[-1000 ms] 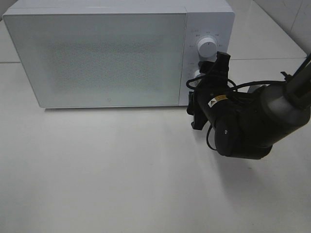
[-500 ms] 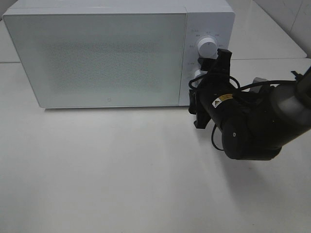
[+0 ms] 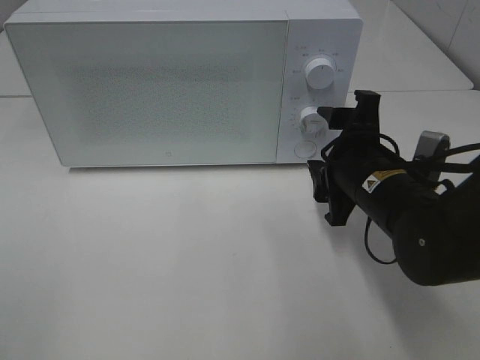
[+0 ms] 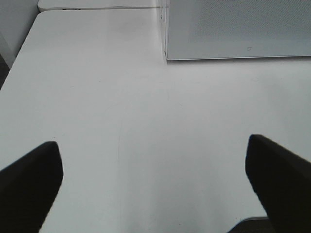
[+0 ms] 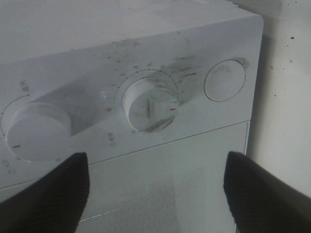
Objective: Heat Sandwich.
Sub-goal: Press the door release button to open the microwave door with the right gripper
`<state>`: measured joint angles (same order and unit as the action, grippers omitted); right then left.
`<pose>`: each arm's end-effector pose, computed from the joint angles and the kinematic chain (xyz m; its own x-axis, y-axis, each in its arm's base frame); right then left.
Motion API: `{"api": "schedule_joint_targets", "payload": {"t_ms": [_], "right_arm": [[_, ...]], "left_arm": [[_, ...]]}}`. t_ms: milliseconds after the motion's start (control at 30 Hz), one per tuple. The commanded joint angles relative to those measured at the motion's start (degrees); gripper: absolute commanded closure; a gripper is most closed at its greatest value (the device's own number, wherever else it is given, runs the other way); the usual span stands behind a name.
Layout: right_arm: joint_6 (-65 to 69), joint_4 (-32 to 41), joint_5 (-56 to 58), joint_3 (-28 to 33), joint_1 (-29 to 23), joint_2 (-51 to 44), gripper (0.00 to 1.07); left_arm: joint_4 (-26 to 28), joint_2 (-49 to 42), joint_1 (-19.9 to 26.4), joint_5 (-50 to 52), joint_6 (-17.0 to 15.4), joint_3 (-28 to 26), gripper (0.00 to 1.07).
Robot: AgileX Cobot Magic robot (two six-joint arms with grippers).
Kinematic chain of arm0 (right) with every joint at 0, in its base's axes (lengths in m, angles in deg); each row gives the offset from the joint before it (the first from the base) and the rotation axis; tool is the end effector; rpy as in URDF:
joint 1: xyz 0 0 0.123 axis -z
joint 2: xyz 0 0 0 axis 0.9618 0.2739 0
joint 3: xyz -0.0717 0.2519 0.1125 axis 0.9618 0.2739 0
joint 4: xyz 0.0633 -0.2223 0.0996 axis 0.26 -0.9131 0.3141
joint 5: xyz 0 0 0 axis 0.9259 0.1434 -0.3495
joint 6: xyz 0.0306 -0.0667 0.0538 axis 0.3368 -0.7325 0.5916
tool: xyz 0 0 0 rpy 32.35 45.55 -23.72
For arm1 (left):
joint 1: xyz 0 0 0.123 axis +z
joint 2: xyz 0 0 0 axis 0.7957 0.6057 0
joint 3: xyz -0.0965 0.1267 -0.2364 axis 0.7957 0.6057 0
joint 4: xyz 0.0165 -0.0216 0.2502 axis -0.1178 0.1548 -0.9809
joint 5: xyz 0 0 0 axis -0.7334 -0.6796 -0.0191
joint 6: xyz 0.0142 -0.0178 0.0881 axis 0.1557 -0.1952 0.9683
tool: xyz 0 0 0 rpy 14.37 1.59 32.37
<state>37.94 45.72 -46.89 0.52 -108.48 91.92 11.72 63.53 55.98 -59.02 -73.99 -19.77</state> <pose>0.2619 0.1379 0.1316 -0.1869 0.9731 0.1344 0.1790 -0.1008 0.9787 -0.0088 -0.0090 0.2808 -0.4535 0.0157 -0.8911 0.0455 0.9990 -0.0055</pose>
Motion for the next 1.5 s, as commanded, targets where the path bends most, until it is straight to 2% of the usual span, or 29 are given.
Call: {"api": "schedule_joint_targets", "payload": {"t_ms": [33,133,267,433,567,1033,1133,1267,1300,1500], "right_arm": [[-2.52,-1.66,2.64,1.78,0.29,-3.32,0.31],[-3.90,-2.81,5.21,2.46,0.29,-5.44,0.31],[-11.86,-5.90,17.19,2.75,0.29,-11.75,0.31],[-17.25,-6.53,23.55,2.69,0.29,-15.36,0.31],[-31.28,-6.19,36.84,2.64,0.29,-21.49,0.31],[-62.85,-6.13,59.59,2.23,0.29,-31.91,0.31],[-73.97,-6.36,71.62,-1.03,0.29,-34.03,0.31],[-81.53,-6.76,79.81,-4.13,0.29,-35.12,0.31],[-85.54,-7.79,85.43,-6.13,0.29,-35.70,0.31],[-89.55,-11.97,96.37,-8.48,0.29,-36.10,0.31]], "left_arm": [[0.17,-0.92,-0.34,0.86,-0.17,0.06,0.09],[0.17,-0.92,-0.34,0.86,-0.17,0.06,0.09],[0.17,-0.92,-0.34,0.86,-0.17,0.06,0.09],[0.17,-0.92,-0.34,0.86,-0.17,0.06,0.09],[0.17,-0.92,-0.34,0.86,-0.17,0.06,0.09],[0.17,-0.92,-0.34,0.86,-0.17,0.06,0.09],[0.17,-0.92,-0.34,0.86,-0.17,0.06,0.09],[0.17,-0.92,-0.34,0.86,-0.17,0.06,0.09],[0.17,-0.92,-0.34,0.86,-0.17,0.06,0.09],[0.17,-0.92,-0.34,0.86,-0.17,0.06,0.09]]}}
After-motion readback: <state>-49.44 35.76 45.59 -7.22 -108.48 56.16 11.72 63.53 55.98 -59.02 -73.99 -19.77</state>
